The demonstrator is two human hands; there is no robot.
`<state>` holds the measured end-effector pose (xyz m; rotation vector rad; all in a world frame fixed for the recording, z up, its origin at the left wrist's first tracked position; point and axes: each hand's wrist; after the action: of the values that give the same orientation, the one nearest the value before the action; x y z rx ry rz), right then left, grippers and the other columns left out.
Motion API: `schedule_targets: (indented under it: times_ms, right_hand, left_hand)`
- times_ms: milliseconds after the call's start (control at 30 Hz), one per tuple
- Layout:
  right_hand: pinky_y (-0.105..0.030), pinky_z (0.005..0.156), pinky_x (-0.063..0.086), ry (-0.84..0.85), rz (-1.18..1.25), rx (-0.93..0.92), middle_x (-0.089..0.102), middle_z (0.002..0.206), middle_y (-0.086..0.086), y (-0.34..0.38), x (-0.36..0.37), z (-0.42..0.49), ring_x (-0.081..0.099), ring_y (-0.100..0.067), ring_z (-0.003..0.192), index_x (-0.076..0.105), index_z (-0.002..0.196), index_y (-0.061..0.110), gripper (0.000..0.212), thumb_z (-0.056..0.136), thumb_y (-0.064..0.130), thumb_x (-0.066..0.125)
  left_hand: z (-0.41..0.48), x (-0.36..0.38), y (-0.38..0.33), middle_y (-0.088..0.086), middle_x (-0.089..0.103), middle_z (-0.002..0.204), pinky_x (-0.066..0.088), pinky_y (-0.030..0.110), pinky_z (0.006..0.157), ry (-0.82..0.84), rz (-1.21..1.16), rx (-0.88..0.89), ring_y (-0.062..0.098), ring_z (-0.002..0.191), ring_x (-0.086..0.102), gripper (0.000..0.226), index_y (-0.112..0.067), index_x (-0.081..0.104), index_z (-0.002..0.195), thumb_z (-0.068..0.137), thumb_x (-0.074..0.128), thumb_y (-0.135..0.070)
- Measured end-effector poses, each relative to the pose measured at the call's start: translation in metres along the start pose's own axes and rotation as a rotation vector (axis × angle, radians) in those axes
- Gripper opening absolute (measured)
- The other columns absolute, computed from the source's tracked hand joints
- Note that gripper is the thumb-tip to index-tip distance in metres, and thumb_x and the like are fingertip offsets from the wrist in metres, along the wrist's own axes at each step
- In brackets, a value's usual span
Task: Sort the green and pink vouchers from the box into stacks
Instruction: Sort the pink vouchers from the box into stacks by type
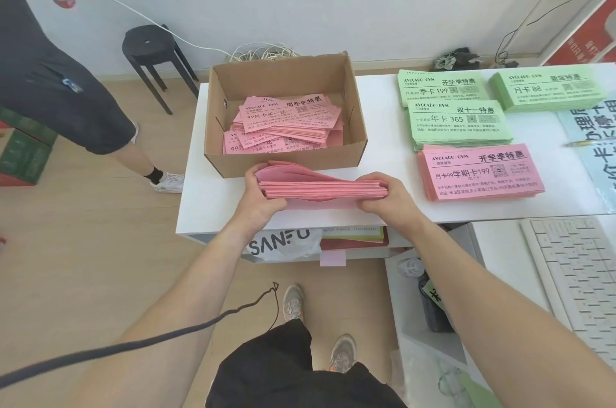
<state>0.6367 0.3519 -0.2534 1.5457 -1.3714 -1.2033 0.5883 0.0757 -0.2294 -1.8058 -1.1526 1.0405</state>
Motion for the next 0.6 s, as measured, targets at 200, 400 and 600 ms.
schedule_targets:
  times_ms: [200, 400, 600]
  right_hand:
    - [-0.025, 0.078, 0.051, 0.099, -0.026, -0.001, 0.073, 0.095, -0.006, 0.006, 0.002, 0.006, 0.065, -0.013, 0.085, 0.073, 0.11, 0.008, 0.04, 0.078, -0.016, 0.07]
    - [-0.021, 0.073, 0.048, 0.13, -0.093, 0.031, 0.069, 0.085, -0.003, 0.01, -0.001, 0.012, 0.061, -0.011, 0.077, 0.073, 0.103, 0.005, 0.035, 0.076, -0.017, 0.072]
    - [-0.016, 0.072, 0.05, 0.113, -0.111, 0.043, 0.071, 0.088, 0.0, 0.014, 0.0, 0.012, 0.064, -0.005, 0.077, 0.072, 0.107, 0.005, 0.037, 0.076, -0.015, 0.073]
  left_hand:
    - [0.001, -0.005, 0.002, 0.001, 0.049, 0.13, 0.045, 0.026, 0.097, 0.012, 0.059, -0.021, 0.008, 0.115, 0.055, 0.088, -0.028, 0.032, 0.14, 0.058, 0.064, -0.02]
    - [-0.002, -0.006, -0.001, -0.003, 0.053, 0.113, 0.041, 0.011, 0.077, 0.031, 0.084, -0.027, 0.003, 0.095, 0.054, 0.068, -0.022, 0.037, 0.125, 0.064, 0.066, -0.015]
    - [0.003, -0.012, 0.003, -0.007, 0.057, 0.102, 0.041, 0.008, 0.066, 0.003, 0.223, 0.042, 0.006, 0.084, 0.055, 0.055, -0.02, 0.043, 0.122, 0.081, 0.065, 0.007]
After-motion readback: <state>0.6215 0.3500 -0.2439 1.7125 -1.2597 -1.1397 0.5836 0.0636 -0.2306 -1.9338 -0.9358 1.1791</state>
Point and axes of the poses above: each hand's wrist, its own z-axis towards the middle knuckle, its own x-axis out of the palm, y = z × x
